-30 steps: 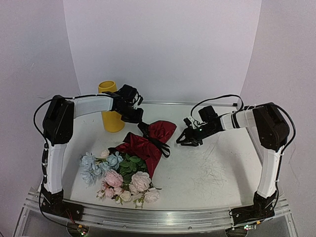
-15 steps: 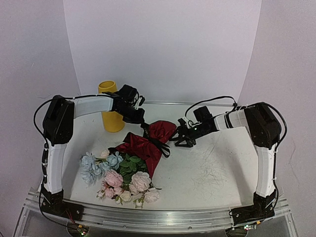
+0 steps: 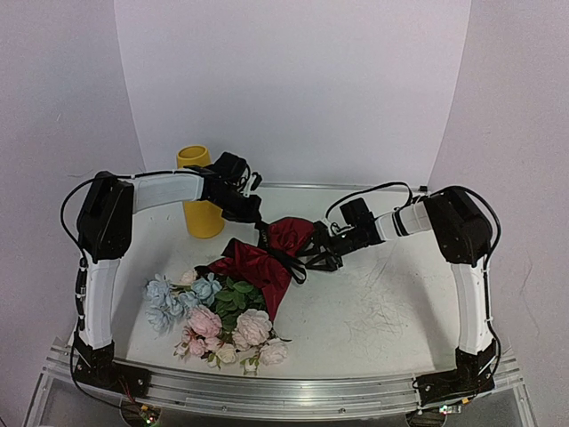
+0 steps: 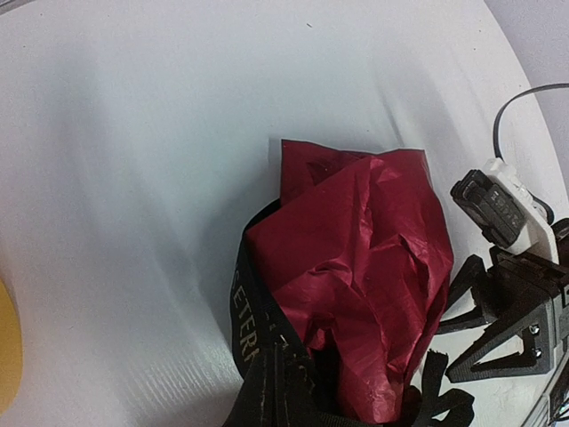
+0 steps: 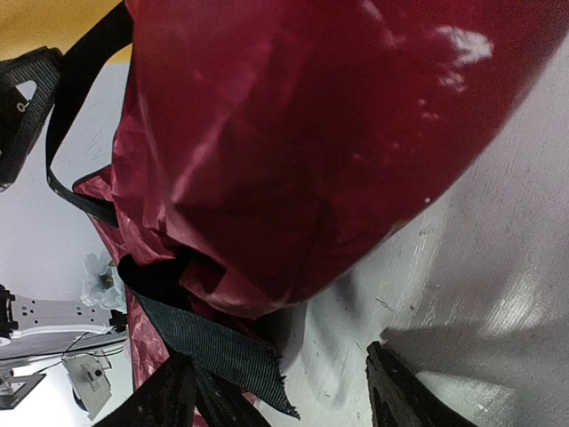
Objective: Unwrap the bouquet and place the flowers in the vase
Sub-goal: Untie the ribbon from the wrapping paper.
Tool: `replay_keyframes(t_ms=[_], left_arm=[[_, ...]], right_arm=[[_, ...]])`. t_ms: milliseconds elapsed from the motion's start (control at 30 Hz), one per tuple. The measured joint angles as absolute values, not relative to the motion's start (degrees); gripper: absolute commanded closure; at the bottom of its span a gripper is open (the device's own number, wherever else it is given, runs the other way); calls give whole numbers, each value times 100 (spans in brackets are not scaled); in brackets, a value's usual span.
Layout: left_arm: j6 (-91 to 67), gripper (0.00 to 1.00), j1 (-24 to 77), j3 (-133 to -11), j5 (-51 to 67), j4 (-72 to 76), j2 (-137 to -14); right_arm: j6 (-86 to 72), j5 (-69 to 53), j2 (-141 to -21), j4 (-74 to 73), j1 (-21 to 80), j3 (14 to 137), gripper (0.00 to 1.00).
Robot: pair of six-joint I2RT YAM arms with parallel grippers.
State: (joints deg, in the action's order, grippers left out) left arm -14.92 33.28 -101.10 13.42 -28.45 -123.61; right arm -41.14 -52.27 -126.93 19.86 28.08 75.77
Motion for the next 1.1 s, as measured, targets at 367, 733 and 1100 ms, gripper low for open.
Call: replay_keyframes(t_ms=[367, 733, 1100], left_arm=[[-1474, 100, 3328, -10109, 1352, -2844, -12361], [-1431, 100, 3328, -10034, 1348, -2845, -12361], [-1345, 100, 3328, -9923, 1328, -2844, -12093]], right_arm=[[-4682, -5505, -12733, 2456, 2832, 7573, 82], [-4917, -5586, -12718, 2709, 2832, 7370, 100], [-4863, -5477, -12323, 2770, 2827, 7230, 82]])
